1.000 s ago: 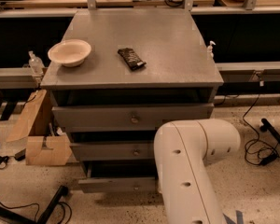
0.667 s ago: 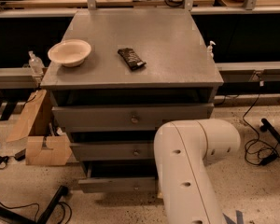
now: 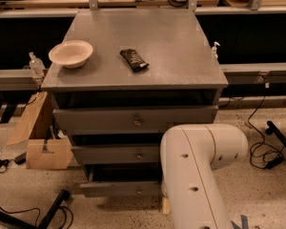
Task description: Open bottom drawer
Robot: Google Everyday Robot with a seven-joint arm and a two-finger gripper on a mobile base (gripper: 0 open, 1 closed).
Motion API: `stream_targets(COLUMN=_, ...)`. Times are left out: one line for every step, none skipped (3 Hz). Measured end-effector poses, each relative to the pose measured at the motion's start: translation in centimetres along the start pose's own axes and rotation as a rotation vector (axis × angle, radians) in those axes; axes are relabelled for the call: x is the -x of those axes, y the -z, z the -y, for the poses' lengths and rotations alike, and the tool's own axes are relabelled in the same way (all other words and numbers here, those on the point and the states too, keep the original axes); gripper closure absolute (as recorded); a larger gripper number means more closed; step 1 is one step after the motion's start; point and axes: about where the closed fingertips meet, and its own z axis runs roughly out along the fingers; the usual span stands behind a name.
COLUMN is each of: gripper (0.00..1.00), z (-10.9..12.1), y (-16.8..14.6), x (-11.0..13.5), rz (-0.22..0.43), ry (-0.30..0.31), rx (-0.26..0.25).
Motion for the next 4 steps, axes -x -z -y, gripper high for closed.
stream_targets(gripper=0.18, z=-0.9, y=-0.2, x=-0.2, rz=-0.010, ry=-0.010, rx=0.024)
stream_targets(gripper=0.49, z=-3.5, y=-0.8, x=-0.6, rz=-0.023, ry=-0.060, rx=0.098)
stream_targets(gripper=0.74, z=-3.4, y=-0.5, x=-0.5, rz=-0.023, ry=-0.060, rx=0.098)
stream_targets(gripper=0.96, z=-3.4, y=-0.5, x=-0.5, rz=-0.023, ry=-0.060, rx=0.098)
